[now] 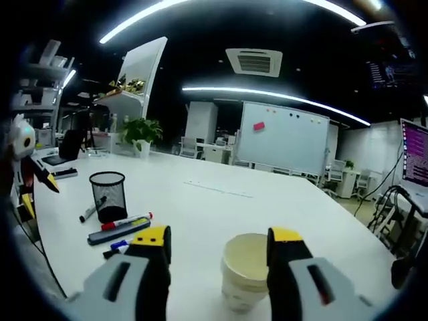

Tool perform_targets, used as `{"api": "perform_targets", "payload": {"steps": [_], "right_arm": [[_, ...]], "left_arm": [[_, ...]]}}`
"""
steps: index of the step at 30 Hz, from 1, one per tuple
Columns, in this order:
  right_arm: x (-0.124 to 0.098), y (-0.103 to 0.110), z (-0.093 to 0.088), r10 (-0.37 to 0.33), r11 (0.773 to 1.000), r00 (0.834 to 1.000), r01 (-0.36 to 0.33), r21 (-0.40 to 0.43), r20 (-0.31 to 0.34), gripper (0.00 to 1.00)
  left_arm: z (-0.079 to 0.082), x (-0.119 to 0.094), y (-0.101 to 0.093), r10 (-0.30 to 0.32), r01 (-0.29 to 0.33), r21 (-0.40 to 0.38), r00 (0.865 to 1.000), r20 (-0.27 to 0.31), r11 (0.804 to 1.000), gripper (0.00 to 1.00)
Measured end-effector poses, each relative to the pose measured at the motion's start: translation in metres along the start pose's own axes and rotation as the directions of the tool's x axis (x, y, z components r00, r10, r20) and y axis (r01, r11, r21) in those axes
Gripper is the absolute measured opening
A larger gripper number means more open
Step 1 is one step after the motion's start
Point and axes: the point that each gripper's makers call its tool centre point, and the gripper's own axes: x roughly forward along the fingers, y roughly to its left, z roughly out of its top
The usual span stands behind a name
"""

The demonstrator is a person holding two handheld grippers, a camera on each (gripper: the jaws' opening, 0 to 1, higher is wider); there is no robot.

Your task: Place the scattered laser pointers and whiteboard markers into the pen holder and stack the scattered paper cups together

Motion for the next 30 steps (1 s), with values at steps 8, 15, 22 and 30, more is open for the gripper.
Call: {"api": "perform_targets", "payload": {"steps": [8, 15, 22, 30], "right_arm": [[0.001, 0.005, 0.003, 0.012, 1.0, 1.0, -0.012, -0.011, 0.011, 0.5], [0.002, 0.008, 0.002, 0.02, 1.0, 1.0, -0.02, -0.003, 0.01, 0.49], [0.003, 0.017, 0.001, 0.033, 0.999, 0.999, -0.033, 0.01, 0.0, 0.5], [0.005, 0.023, -0.002, 0.046, 0.999, 0.999, -0.046, 0.0, -0.011, 0.46]], "left_arm": [[-0.002, 0.0, 0.001, 0.001, -0.001, -0.006, 1.0, -0.004, 1.0, 0.66], [-0.001, -0.001, 0.001, 0.001, -0.001, -0.007, 1.0, -0.001, 1.0, 0.66], [-0.002, 0.0, 0.0, -0.004, 0.004, -0.008, 1.0, 0.0, 1.0, 0.66], [-0.002, 0.0, 0.0, -0.002, 0.002, -0.01, 1.0, -0.002, 1.0, 0.66]]}}
